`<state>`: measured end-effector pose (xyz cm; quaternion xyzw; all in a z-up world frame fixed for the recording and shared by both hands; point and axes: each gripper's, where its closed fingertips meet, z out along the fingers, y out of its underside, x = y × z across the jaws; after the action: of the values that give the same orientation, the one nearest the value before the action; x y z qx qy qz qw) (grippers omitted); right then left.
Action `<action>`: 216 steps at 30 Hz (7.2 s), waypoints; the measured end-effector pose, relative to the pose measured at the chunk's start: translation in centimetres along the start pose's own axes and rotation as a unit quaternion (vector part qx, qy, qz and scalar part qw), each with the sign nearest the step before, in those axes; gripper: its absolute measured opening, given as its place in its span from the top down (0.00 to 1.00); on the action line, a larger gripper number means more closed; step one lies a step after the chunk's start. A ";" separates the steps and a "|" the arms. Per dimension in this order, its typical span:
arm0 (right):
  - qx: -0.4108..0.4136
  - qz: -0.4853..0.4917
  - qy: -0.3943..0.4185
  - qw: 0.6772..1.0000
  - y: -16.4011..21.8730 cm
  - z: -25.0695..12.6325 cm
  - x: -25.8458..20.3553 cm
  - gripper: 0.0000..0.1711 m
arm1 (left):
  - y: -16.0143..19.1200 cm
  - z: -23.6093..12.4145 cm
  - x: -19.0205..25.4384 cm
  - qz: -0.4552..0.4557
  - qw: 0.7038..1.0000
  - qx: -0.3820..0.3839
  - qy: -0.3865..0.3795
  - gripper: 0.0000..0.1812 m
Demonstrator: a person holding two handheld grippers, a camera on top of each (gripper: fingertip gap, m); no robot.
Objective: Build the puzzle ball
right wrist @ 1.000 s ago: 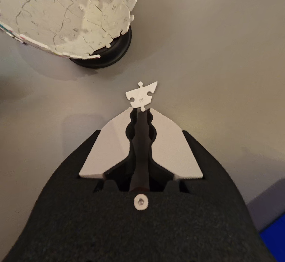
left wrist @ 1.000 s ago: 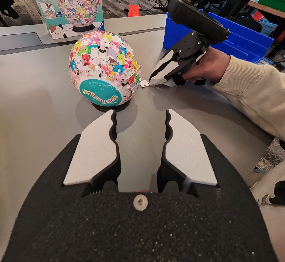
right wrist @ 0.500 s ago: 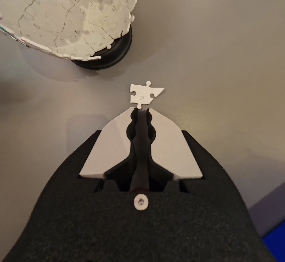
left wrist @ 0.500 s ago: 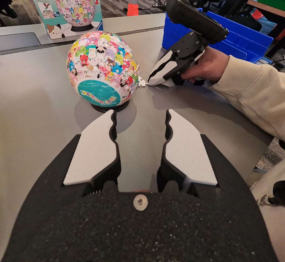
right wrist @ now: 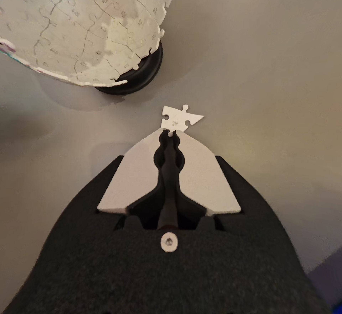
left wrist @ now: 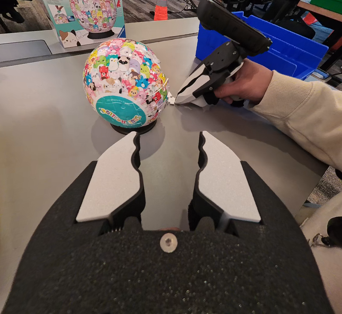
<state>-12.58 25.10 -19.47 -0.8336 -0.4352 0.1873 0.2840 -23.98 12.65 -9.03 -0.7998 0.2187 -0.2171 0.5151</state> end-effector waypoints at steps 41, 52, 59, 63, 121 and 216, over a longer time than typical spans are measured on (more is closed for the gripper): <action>0.039 -0.038 0.038 0.998 -1.3 0.2 0.3 0.80 | -0.4 -0.7 -0.2 0.001 1.000 0.009 -0.004 0.67; 0.028 -0.015 -0.025 0.999 -0.7 -0.3 -1.9 0.85 | -0.5 -1.1 -0.4 -0.003 1.000 0.014 -0.007 0.67; 0.036 -0.023 -0.004 0.999 -0.7 -0.5 -1.1 0.83 | -0.4 -1.4 -0.3 -0.001 1.000 0.015 -0.010 0.67; 0.028 -0.015 -0.029 0.999 -0.5 0.0 -1.1 0.83 | -0.5 -1.7 -0.4 0.000 1.000 0.017 -0.013 0.67; 0.020 0.085 0.213 0.973 -0.2 -0.9 1.0 0.84 | -0.4 -9.0 -0.3 0.003 0.993 0.109 0.035 0.67; -0.173 -0.309 -0.114 0.928 -2.6 -0.9 3.2 0.80 | -0.6 -5.0 3.4 0.019 0.997 0.053 -0.046 0.68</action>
<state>-11.89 28.67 -17.37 -0.6669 -0.7266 0.1055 0.1273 -23.97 7.28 -6.15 -0.7761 0.1978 -0.1822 0.5704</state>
